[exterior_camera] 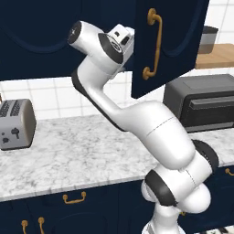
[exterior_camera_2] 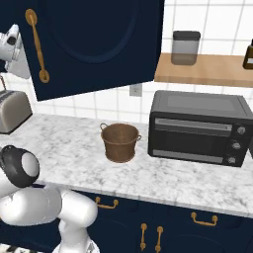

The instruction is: Open the cabinet, pick up the bread from the cabinet and place it in the basket. Then move the basket to the dining counter.

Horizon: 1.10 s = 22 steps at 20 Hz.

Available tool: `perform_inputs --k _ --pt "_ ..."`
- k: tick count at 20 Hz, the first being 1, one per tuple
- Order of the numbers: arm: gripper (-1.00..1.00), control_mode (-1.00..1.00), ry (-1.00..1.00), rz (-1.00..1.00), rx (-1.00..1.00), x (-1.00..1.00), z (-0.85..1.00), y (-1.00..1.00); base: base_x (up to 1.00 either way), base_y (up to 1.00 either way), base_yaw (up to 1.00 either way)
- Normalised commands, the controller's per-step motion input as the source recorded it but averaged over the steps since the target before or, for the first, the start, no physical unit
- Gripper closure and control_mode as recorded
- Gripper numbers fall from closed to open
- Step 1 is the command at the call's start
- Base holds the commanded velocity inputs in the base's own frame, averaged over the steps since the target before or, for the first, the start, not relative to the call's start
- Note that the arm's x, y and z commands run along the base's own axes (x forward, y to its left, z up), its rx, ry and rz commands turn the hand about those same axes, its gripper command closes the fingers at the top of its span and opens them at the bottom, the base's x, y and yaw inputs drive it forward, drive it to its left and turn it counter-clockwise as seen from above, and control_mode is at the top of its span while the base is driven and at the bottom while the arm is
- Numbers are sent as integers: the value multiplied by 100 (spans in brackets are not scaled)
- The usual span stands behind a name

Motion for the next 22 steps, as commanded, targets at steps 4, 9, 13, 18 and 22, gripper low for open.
perform_inputs --k 4,9,13,18,22 --pt "-100 -100 -31 0 6 -99 3 -62 0 0 0" --pt "-100 -100 -32 -2 11 -96 1 -71 0 0 0" --pt "-100 -100 -25 -8 20 -61 7 -94 0 0 0" --pt "-100 -100 -19 -9 23 -28 12 -100 0 0 0" --pt "-100 -100 -14 -5 25 -2 12 -100 0 0 0"
